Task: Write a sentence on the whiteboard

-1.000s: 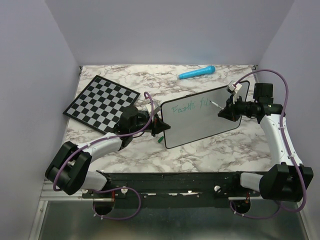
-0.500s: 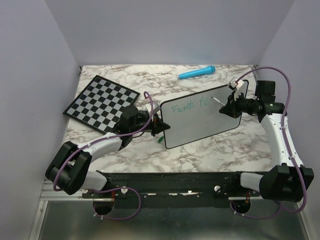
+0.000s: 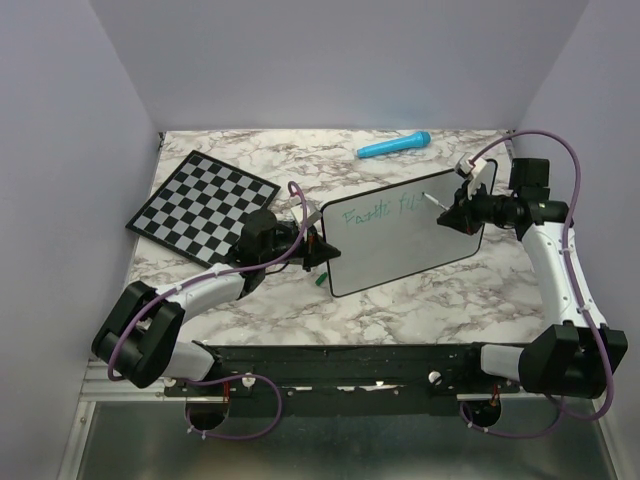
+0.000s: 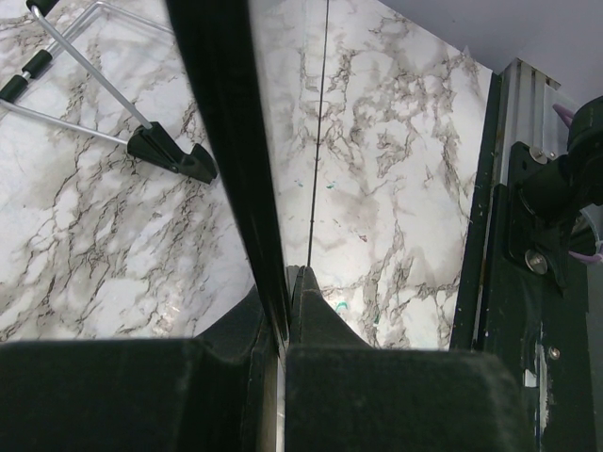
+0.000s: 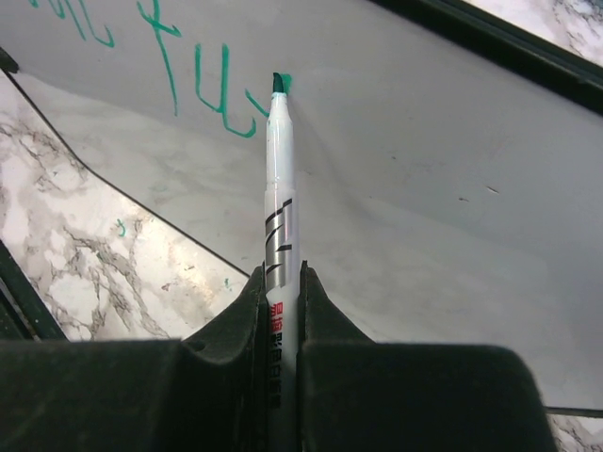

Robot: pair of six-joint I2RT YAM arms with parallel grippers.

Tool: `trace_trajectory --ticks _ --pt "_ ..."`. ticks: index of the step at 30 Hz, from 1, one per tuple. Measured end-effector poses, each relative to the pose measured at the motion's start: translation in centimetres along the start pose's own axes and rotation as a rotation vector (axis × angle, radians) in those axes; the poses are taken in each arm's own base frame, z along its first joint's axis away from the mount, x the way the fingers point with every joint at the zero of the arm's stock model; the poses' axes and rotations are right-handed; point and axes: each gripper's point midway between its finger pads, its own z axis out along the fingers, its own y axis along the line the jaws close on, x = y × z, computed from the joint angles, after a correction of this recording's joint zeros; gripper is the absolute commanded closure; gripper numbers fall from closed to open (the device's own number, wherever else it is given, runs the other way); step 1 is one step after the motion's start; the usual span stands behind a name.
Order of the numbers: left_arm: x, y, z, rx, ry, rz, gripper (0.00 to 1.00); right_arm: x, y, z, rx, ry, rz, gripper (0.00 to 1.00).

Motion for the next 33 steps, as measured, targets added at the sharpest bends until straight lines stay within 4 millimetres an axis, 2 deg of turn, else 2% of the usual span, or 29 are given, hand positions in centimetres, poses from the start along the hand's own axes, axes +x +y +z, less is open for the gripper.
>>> trace_trajectory --ticks 9,17,24,33 --pt "-0.1 0.0 0.1 0.007 0.001 0.007 1.00 0.6 1.2 0.6 -0.057 0.027 -0.018 1.00" --pt "-0.1 0.0 0.1 0.007 0.002 0.009 1.00 0.9 1.1 0.6 -0.049 0.040 -0.027 1.00" --pt "-0.1 0.1 0.1 0.005 0.004 0.006 1.00 2.8 1.2 0.8 -0.043 0.091 0.002 0.99" --pt "-0.1 0.1 0.1 0.004 0.007 0.003 1.00 3.0 0.1 0.0 -0.003 0.093 0.024 1.00"
